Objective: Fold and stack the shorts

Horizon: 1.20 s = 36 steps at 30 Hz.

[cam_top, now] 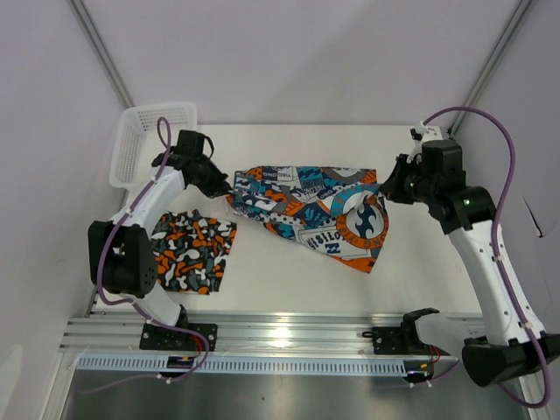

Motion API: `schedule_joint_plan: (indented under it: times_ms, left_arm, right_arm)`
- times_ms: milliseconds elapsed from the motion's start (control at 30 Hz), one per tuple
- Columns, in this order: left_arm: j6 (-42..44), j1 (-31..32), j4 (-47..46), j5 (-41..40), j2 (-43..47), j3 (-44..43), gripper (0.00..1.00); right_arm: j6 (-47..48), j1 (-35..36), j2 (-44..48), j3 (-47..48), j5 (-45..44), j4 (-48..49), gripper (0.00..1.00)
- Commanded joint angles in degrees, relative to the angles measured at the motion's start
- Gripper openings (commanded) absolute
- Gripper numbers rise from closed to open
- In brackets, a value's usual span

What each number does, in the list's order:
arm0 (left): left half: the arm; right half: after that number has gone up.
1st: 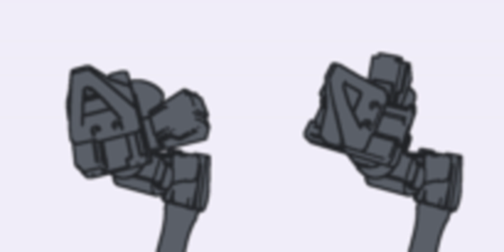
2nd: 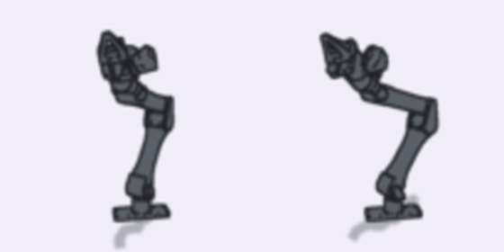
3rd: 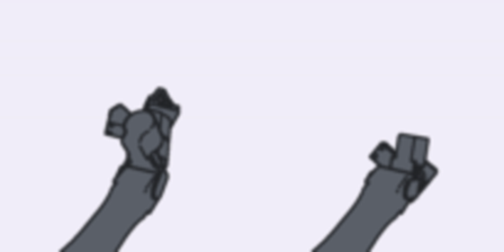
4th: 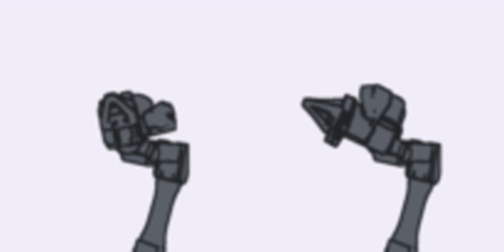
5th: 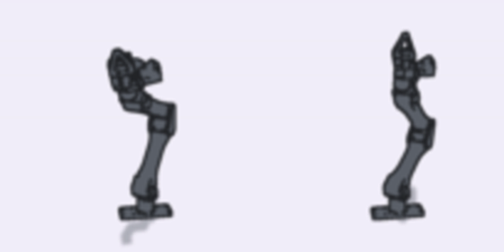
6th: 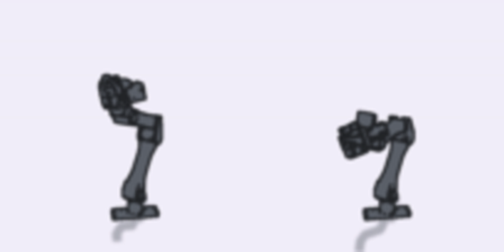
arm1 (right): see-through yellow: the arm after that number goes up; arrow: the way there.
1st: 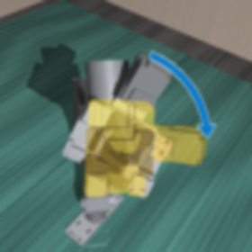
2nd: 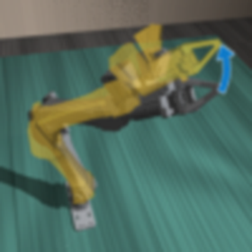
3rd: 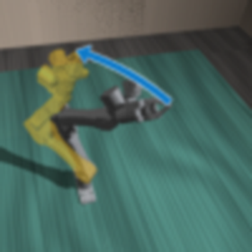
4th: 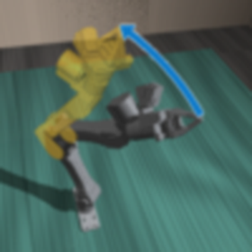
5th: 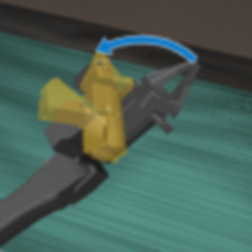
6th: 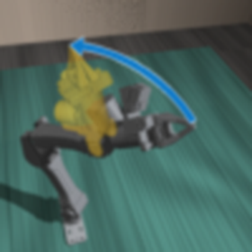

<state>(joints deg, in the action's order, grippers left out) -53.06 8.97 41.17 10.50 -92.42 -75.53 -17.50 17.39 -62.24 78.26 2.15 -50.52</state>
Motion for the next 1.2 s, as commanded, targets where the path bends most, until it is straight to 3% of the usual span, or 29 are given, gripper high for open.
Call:
schedule_joint_plan:
  times_ms: [0, 300, 367, 400, 433, 500, 533, 600, 867, 1033, 1167]
  left_arm:
    - [-2.3, -0.7, 2.2, 2.3, -1.9, -4.6, 0.0]
    - [-1.3, -1.5, -1.2, 3.9, -4.4, -5.1, 0.01]
    - [0.1, -1.7, -2.3, 4.1, -5.0, -4.5, 0.11]
    - [0.6, -1.8, -3.5, 4.2, -5.0, -4.3, 0.2]
    - [1.6, -1.9, -4.4, 4.2, -5.1, -3.8, 0.41]
    - [2.9, -1.9, -5.9, 3.6, -4.9, -2.4, 0.62]
    - [4.3, -1.9, -6.3, 3.3, -4.6, -2.2, 0.82]
    - [5.7, -1.9, -7.0, 2.7, -3.5, -0.8, 0.99]
    - [9.9, -0.5, -14.3, 0.4, 7.0, 10.2, 0.99]
    - [13.7, 7.6, -15.9, -8.9, 15.2, 17.0, 0.99]
    - [15.8, 11.1, -23.1, -8.6, 22.0, 25.9, 0.98]
  right_arm:
    - [3.7, -5.6, -2.8, 2.8, 15.4, 6.5, 0.0]
    - [3.4, -13.4, -12.6, 5.6, 21.2, 12.9, 0.0]
    - [2.8, -15.5, -15.8, 6.2, 22.5, 13.5, 0.0]
    - [2.5, -16.2, -16.7, 5.9, 22.8, 15.2, 0.0]
    - [1.3, -16.8, -17.7, 5.6, 23.1, 16.0, 0.0]
    - [0.5, -16.9, -21.0, 4.7, 23.1, 18.6, 0.0]
    - [-0.8, -16.9, -22.1, 3.9, 22.7, 19.8, 0.0]
    - [-1.8, -16.8, -25.8, 3.5, 22.5, 22.8, 0.0]
    - [-5.2, -19.6, -35.9, 3.6, 20.9, 29.7, 0.0]
    - [-7.5, -20.7, -42.8, 4.1, 20.7, 33.3, 0.0]
    - [-9.4, -21.2, -48.8, 5.9, 21.5, 35.6, 0.0]
